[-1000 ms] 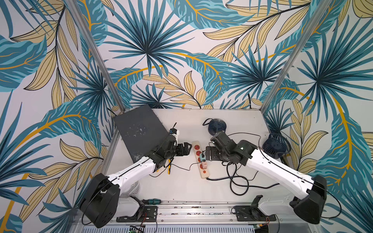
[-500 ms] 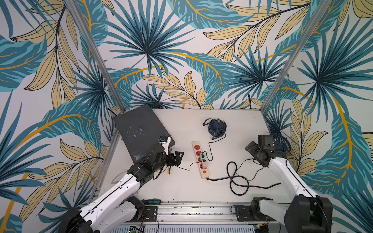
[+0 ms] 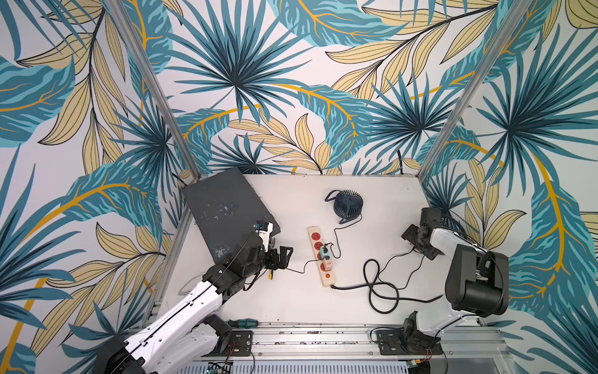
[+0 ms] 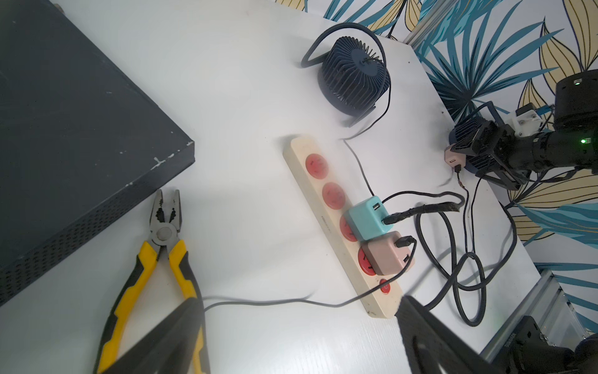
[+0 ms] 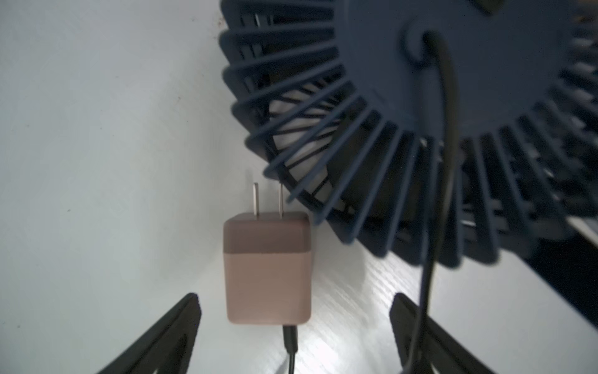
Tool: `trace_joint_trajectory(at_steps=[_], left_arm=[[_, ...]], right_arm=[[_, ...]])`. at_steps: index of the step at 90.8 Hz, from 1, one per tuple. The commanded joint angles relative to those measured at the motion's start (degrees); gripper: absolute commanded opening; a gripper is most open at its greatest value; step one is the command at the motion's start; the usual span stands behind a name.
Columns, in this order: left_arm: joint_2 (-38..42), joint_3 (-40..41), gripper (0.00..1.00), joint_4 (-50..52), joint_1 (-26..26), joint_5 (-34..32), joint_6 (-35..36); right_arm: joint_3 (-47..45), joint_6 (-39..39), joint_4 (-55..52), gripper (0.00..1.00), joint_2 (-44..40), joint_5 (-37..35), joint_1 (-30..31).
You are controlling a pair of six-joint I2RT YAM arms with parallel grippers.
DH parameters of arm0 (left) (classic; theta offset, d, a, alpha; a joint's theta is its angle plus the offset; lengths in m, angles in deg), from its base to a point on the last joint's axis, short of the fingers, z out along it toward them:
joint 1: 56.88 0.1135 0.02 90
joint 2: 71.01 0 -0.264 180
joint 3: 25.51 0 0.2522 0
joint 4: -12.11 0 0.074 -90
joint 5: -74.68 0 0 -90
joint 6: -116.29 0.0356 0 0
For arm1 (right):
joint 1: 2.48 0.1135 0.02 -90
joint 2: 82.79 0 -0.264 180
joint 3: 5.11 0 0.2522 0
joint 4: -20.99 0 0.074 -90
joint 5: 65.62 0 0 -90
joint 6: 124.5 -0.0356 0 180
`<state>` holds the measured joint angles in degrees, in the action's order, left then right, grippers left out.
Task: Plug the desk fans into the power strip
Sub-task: Pick up the plug from the center of the board.
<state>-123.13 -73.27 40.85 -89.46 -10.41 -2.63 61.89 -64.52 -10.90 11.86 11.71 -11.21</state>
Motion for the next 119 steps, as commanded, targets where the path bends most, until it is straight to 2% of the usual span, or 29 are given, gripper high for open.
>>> trace_joint_trajectory(at_steps=[1, 21, 34, 39, 61, 75, 98, 106, 119], left_arm=[[0.11, 0.51, 0.98, 0.39, 0.06, -0.36, 0.97], [0.25, 0.43, 0.98, 0.62, 0.06, 0.17, 0.98], [0.52, -0.02, 0.98, 0.72, 0.06, 0.51, 0.89], [0.61, -0.52, 0.98, 0.74, 0.06, 0.85, 0.76], [0.04, -5.88, 0.98, 4.86, 0.10, 2.91, -0.71], [-2.66, -9.51, 0.98, 4.92, 0.14, 7.26, -2.03], [-19.31, -21.36, 0.99, 3.46, 0.06, 21.67, -4.11], [-25.35, -26.05, 0.99, 1.97, 0.05, 26.04, -4.19], [-34.54, -35.32, 0.98, 5.26, -1.35, 30.99, -2.23]], right_arm=[[1.66, 2.76, 0.37, 0.85, 3.39, 0.32, -0.32], [1.01, 3.17, 1.25, 0.64, 5.88, 2.36, -0.32], [0.03, 4.51, 2.64, 0.35, 4.98, 4.40, -0.32], [-0.68, 5.09, 3.13, 0.28, 3.13, 5.70, -0.19], [-5.72, 6.67, 4.01, 0.27, -10.90, 12.09, 1.88], [-11.45, 8.74, 6.33, 0.27, -18.62, 22.12, 4.02], [-18.29, 17.78, 12.98, 0.26, -27.44, 27.36, 14.07], [-21.27, 22.39, 17.89, 0.26, -31.63, 29.23, 17.39], [-27.72, 28.23, 29.18, 0.26, -39.82, 32.69, 20.99]])
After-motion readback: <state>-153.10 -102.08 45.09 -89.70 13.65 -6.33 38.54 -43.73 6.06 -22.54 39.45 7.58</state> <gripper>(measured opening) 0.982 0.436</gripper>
